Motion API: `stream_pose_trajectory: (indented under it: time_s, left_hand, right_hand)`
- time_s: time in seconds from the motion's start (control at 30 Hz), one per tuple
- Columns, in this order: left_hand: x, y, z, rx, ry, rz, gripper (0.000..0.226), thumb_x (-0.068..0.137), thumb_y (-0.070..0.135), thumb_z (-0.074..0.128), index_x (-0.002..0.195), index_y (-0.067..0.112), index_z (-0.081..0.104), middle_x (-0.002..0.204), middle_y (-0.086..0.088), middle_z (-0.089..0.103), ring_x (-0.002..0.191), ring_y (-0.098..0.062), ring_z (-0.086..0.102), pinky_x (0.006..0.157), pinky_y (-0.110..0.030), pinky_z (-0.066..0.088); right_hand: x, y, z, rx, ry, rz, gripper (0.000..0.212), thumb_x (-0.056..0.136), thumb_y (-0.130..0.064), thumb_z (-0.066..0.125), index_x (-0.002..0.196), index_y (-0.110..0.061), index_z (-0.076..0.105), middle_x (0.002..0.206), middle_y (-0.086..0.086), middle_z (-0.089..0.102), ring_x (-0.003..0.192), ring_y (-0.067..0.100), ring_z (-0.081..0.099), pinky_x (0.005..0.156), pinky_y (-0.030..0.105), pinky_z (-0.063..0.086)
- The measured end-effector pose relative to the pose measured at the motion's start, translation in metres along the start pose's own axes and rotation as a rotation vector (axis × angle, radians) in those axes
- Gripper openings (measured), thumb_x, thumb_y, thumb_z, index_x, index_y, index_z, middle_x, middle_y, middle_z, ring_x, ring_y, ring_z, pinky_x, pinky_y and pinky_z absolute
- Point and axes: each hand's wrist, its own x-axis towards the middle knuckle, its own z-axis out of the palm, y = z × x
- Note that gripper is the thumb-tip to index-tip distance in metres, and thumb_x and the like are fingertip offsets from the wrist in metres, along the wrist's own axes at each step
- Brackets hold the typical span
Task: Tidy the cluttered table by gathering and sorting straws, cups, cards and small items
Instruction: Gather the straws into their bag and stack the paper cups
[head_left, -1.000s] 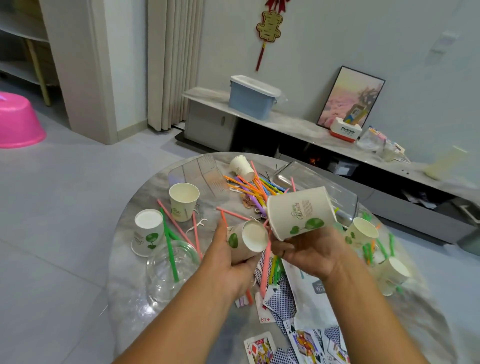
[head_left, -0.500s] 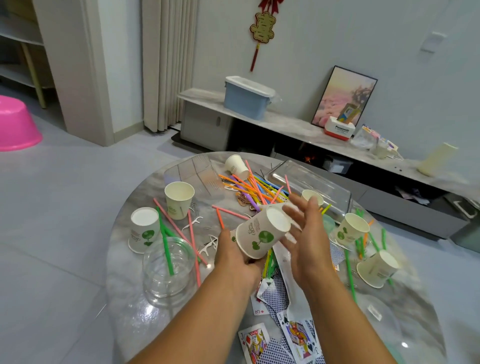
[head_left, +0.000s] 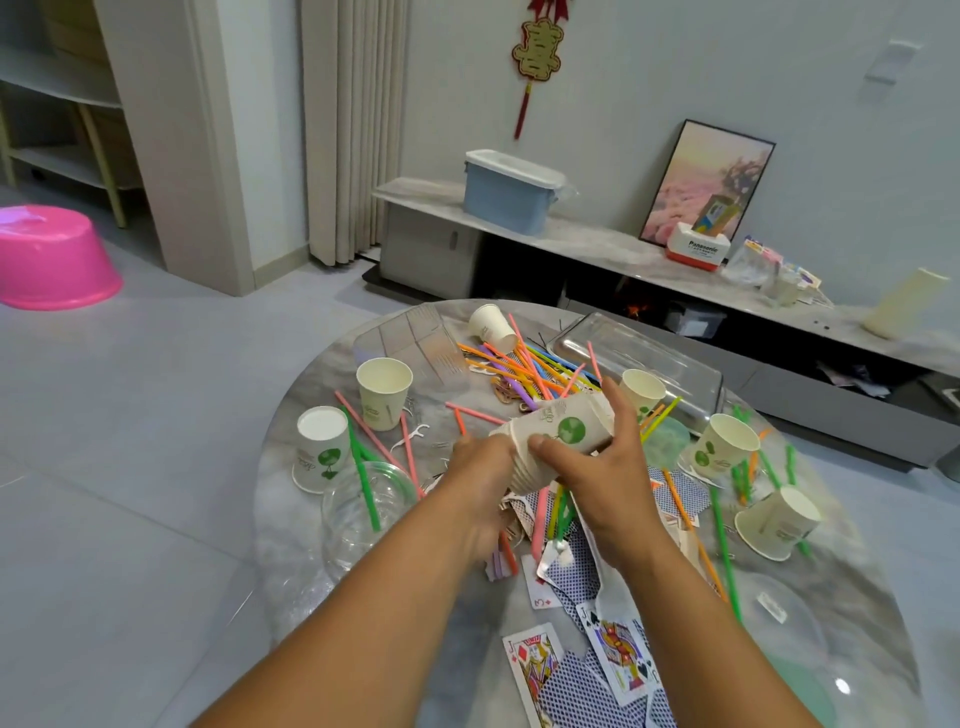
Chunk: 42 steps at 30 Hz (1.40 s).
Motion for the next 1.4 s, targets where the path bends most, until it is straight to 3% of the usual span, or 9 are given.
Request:
stream_pose_trajectory:
  time_s: [0.07,0.17,0.33,0.5,0.63,0.73,0.97,1.3,1.4]
  left_hand:
    - [-0.004,0.004,-0.008,0.112,-0.101,0.103,0.087,0.079,-0.001,0.056,0.153,0.035,0.027,0.134,-0.007,0.059,0.111,-0.025,0.061,0.086,-0.043,0.048]
    - [-0.007,0.006,-0.021,0.391,-0.143,0.303,0.102,0.062,0.01,0.076,0.151,0.035,0.032,0.127,-0.008,0.059,0.1,-0.02,0.064,0.084,-0.037,0.056]
    - [-0.007,0.005,-0.027,0.56,0.11,0.501,0.08,0.054,0.033,0.096,0.121,0.031,0.052,0.112,0.001,0.065,0.095,-0.019,0.069,0.076,-0.045,0.063]
    - [-0.019,0.036,-0.041,0.318,0.196,0.579,0.073,0.047,0.051,0.089,0.11,0.033,0.056,0.105,0.007,0.07,0.092,-0.016,0.07,0.07,-0.043,0.064]
    - [-0.032,0.068,-0.067,0.244,0.301,0.654,0.069,0.049,0.054,0.089,0.107,0.028,0.061,0.101,0.008,0.074,0.092,-0.015,0.073,0.084,-0.045,0.06]
    - [-0.035,0.085,-0.092,0.244,0.349,0.663,0.065,0.062,0.045,0.092,0.114,0.028,0.059,0.104,0.009,0.072,0.093,-0.012,0.071,0.078,-0.036,0.058]
    - [-0.014,0.082,-0.158,0.151,0.388,0.623,0.067,0.07,0.037,0.09,0.126,0.026,0.056,0.113,0.006,0.071,0.101,-0.016,0.07,0.091,-0.043,0.057]
    - [0.032,0.066,-0.179,0.346,0.222,0.659,0.062,0.07,0.052,0.086,0.12,0.044,0.052,0.106,0.024,0.067,0.088,0.008,0.067,0.058,-0.009,0.051]
    - [0.045,0.055,-0.187,0.452,0.199,0.659,0.075,0.069,0.054,0.086,0.132,0.041,0.047,0.12,0.019,0.062,0.104,0.001,0.063,0.076,-0.016,0.052]
  right_hand:
    - [0.0,-0.003,0.001,0.022,-0.024,0.02,0.088,0.071,-0.013,0.086,0.144,-0.039,0.043,0.121,0.01,0.067,0.1,0.021,0.073,0.087,0.045,0.061]
    - [0.0,-0.012,0.003,-0.15,-0.114,-0.047,0.07,0.079,-0.036,0.082,0.138,-0.047,0.047,0.123,-0.01,0.065,0.102,0.003,0.068,0.082,0.025,0.059]
    - [0.003,-0.036,0.018,-0.065,-0.31,-0.015,0.043,0.088,-0.077,0.049,0.128,-0.063,0.054,0.132,-0.013,0.066,0.116,0.009,0.067,0.089,0.028,0.057]
    - [-0.002,-0.035,0.048,-0.06,0.136,0.162,0.02,0.1,-0.033,0.053,0.1,-0.02,0.068,0.097,0.014,0.076,0.075,0.019,0.07,0.069,0.034,0.055]
    - [-0.024,-0.021,0.096,-0.555,-0.207,0.152,0.033,0.087,-0.048,0.071,0.078,-0.018,0.06,0.074,0.0,0.065,0.074,0.023,0.061,0.068,0.037,0.047]
    - [-0.036,-0.014,0.139,-0.918,-0.393,0.149,0.043,0.08,-0.062,0.07,0.096,-0.023,0.061,0.097,0.002,0.069,0.093,0.028,0.065,0.073,0.036,0.045]
    - [-0.027,-0.009,0.153,-1.287,-0.448,0.133,0.026,0.09,-0.024,0.059,0.114,-0.016,0.062,0.119,0.008,0.067,0.108,0.032,0.065,0.076,0.033,0.041]
    - [0.035,-0.005,0.072,-1.553,-0.429,0.358,0.028,0.1,-0.035,0.051,0.121,-0.019,0.058,0.121,0.003,0.064,0.111,0.027,0.061,0.101,0.045,0.046]
    - [0.04,0.003,0.065,-1.553,-0.468,0.4,0.041,0.094,-0.029,0.055,0.133,-0.016,0.053,0.129,0.005,0.061,0.116,0.028,0.059,0.103,0.046,0.047]
